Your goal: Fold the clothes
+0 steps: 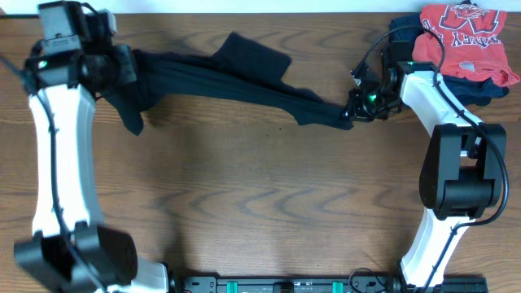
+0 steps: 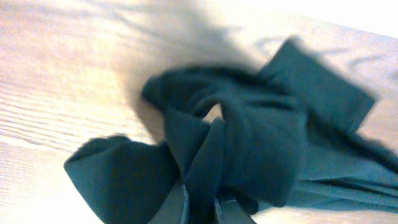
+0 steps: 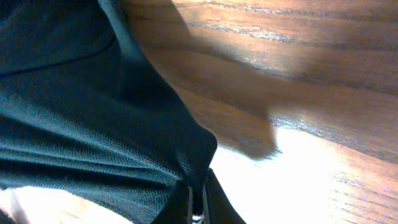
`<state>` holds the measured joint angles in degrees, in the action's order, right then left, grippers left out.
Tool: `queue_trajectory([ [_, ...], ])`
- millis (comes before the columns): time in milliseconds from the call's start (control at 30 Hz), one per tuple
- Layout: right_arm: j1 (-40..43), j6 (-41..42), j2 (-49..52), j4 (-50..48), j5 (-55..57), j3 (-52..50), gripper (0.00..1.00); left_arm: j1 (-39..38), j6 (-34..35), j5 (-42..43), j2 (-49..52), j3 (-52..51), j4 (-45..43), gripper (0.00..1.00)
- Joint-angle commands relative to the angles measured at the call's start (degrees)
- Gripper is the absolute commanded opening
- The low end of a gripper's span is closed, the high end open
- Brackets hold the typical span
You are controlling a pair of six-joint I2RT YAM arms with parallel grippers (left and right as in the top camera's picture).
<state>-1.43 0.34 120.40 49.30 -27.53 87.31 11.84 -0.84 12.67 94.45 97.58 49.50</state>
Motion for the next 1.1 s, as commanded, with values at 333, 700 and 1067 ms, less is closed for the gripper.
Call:
queue_trajectory([
  [333,3.6,-0.8,0.8,0.7,12.7,-0.1,0.01,3.2,1.7,-4.1,-9.2,3.3,-0.2,0.22],
  [700,3.6,-0.8,0.8,0.9,12.7,-0.1,0.01,1.1,2.1,1.7,-5.0,0.4,19.2,0.24],
  [1067,3.6,-0.8,0.8,0.7,12.7,-0.1,0.01,-5.6,-2.2,1.7,3.9,-19.2,11.3,0.39],
])
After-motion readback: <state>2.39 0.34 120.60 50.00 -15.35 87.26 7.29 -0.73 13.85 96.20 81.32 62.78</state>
